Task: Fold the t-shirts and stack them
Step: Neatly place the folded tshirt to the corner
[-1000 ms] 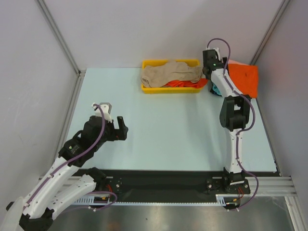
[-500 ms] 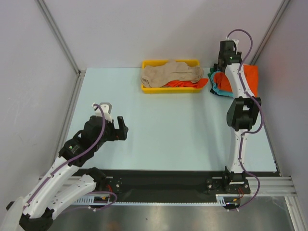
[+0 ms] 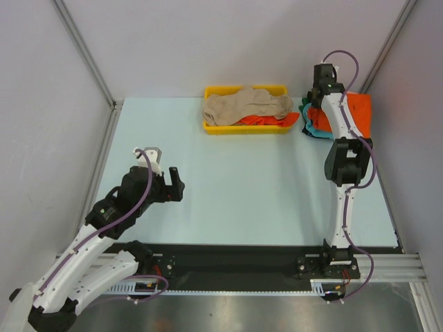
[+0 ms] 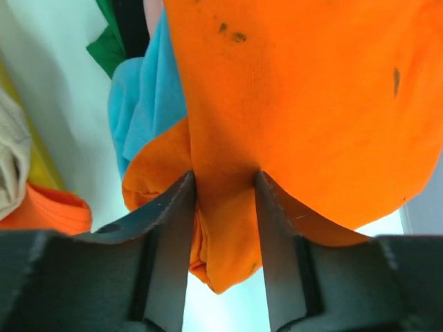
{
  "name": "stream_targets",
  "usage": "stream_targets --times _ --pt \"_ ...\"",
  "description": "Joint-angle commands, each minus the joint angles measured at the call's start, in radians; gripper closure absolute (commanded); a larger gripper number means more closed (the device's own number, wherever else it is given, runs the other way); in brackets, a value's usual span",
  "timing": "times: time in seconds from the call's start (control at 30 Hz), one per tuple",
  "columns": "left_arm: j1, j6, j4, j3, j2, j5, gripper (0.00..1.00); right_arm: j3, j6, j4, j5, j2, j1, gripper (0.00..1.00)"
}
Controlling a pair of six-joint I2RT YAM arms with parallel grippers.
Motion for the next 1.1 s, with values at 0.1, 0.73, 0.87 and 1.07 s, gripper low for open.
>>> stream_targets --times 0.1,0.73,0.87,1.07 --pt "0.005 0.02 0.03 -0.008 -0.002 -0.001 0.0 0.002 0.015 -0.019 -0.001 0.009 -0.018 0.89" --pt "0.005 0.02 0.03 -0.008 -0.005 -0.001 0.0 0.078 -0.034 -0.051 0.095 -0.037 0.081 1.0" --pt "0.004 0.02 0.032 -0.008 -0.002 -0.001 0.0 0.095 -0.034 -0.05 0.095 -0.024 0.095 1.0" --pt "0.005 0.02 0.03 -0.008 -0.002 -0.001 0.0 0.114 -0.026 -0.05 0.08 0.006 0.11 0.46"
